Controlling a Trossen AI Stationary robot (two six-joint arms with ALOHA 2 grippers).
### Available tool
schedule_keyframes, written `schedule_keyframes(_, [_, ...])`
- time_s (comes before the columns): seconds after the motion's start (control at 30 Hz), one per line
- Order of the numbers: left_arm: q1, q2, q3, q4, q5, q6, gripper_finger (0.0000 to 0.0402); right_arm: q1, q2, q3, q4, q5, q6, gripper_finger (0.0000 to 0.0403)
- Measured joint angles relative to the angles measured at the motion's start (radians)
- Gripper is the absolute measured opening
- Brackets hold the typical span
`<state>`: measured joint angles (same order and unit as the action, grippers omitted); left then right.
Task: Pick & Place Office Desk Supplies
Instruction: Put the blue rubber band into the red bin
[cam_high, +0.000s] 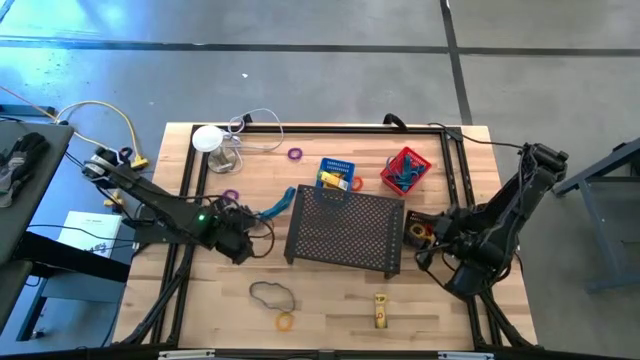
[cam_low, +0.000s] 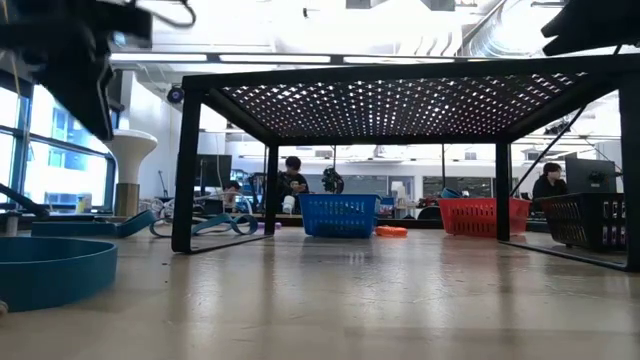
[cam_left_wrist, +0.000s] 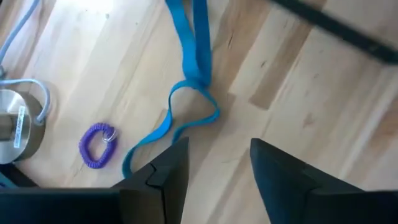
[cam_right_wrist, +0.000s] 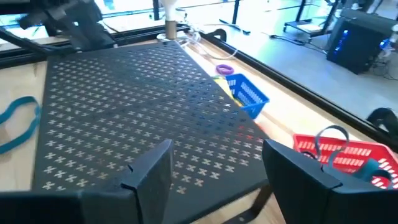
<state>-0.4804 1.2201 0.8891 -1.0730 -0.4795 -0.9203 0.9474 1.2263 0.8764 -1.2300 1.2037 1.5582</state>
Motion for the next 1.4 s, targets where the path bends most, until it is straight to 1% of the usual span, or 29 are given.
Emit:
schedule_keyframes(0.13, [0.024, 0.000, -0.093, 0.075, -0.006, 0.091, 0.0163, 0.000, 0.000, 0.000, 0.044, 0.002, -0.045, 0.0235])
schedule_keyframes(0.23, [0.046, 0.000, -0.165, 0.185, -0.005, 0.163, 0.0163, 0.000, 0.000, 0.000, 0.073, 0.002, -0.067, 0.0235])
schedule_keyframes(0.3, [0.070, 0.001, -0.208, 0.264, 0.031, 0.200, 0.0163, 0.000, 0.000, 0.000, 0.090, 0.001, -0.078, 0.0235])
schedule_keyframes(0.33, [0.084, 0.001, -0.223, 0.303, 0.053, 0.224, 0.0163, 0.000, 0.000, 0.000, 0.098, -0.001, -0.085, 0.0235])
schedule_keyframes(0.4, [0.110, 0.000, -0.249, 0.376, 0.065, 0.260, 0.0163, 0.000, 0.000, 0.000, 0.113, -0.002, -0.096, 0.0235])
schedule_keyframes(0.53, [0.153, 0.001, -0.287, 0.448, 0.075, 0.328, 0.0163, 0.000, 0.000, 0.000, 0.126, -0.002, -0.097, 0.0235])
schedule_keyframes(0.6, [0.186, 0.001, -0.299, 0.459, 0.105, 0.343, 0.0163, 0.000, 0.000, 0.000, 0.135, -0.001, -0.097, 0.0235])
schedule_keyframes(0.73, [0.264, 0.001, -0.337, 0.523, 0.207, 0.350, 0.0163, 0.000, 0.000, 0.000, 0.143, -0.002, -0.097, 0.0235])
schedule_keyframes(0.83, [0.312, 0.001, -0.370, 0.590, 0.239, 0.379, 0.0163, 0.000, 0.000, 0.000, 0.143, -0.002, -0.097, 0.0235])
schedule_keyframes(0.9, [0.335, 0.001, -0.382, 0.632, 0.242, 0.401, 0.0163, 0.000, 0.000, 0.000, 0.143, -0.002, -0.097, 0.0235])
schedule_keyframes(1.03, [0.362, 0.007, -0.390, 0.659, 0.255, 0.438, 0.0163, 0.000, 0.000, 0.000, 0.146, -0.009, -0.097, 0.0235])
schedule_keyframes(1.17, [0.385, 0.048, -0.388, 0.668, 0.269, 0.450, 0.0152, 0.000, 0.000, 0.000, 0.151, -0.014, -0.097, 0.0235])
schedule_keyframes(1.3, [0.402, 0.097, -0.385, 0.669, 0.287, 0.460, 0.0130, 0.000, 0.000, 0.000, 0.151, -0.015, -0.097, 0.0235])
schedule_keyframes(1.4, [0.402, 0.109, -0.385, 0.670, 0.289, 0.460, 0.0097, 0.000, 0.000, 0.000, 0.158, -0.019, -0.097, 0.0235])
